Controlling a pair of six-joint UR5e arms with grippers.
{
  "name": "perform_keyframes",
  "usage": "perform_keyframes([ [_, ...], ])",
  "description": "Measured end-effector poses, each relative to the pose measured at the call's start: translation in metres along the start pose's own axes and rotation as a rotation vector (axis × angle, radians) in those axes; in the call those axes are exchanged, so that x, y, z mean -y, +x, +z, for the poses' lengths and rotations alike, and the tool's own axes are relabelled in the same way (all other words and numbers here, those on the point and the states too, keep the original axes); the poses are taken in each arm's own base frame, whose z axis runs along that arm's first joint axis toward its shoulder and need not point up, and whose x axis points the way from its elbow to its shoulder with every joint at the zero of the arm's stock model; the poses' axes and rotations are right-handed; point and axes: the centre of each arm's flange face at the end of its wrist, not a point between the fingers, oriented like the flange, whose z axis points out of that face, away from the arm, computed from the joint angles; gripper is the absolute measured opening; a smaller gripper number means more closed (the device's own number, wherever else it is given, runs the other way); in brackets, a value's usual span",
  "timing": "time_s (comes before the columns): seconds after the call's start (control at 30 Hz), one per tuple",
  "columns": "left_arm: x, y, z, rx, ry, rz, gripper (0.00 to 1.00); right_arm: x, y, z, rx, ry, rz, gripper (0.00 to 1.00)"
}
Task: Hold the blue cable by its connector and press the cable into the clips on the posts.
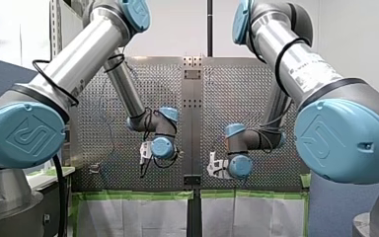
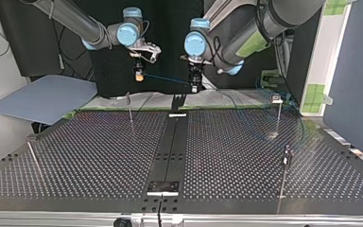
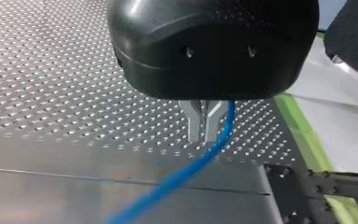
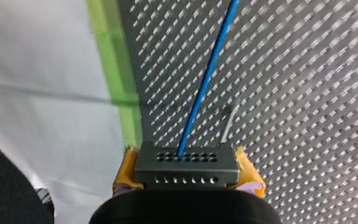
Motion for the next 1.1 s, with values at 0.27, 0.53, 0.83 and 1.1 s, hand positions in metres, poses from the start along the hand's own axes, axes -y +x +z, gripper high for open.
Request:
perform_keyframes([
  [0.27, 0.019, 0.025, -0.009, 0.003, 0.031, -0.002, 0.02, -0.035, -0.015, -0.007, 0.028, -0.009, 0.008, 0.18],
  [0.53, 0.035, 0.031, -0.014, 0.018, 0.061, -0.015, 0.02, -0.064, -0.015, -0.002, 0.029, -0.046, 0.03, 0.18],
  [0.83, 0.071, 0.051, -0.017, 0.021, 0.099, -0.051, 0.02, -0.091, -0.008, 0.009, 0.002, -0.095, 0.046, 0.18],
  [1.1, 0.105, 0.074, -0.017, 0.01, 0.131, -0.049, 0.02, -0.108, -0.001, 0.019, -0.038, -0.121, 0.055, 0.18],
])
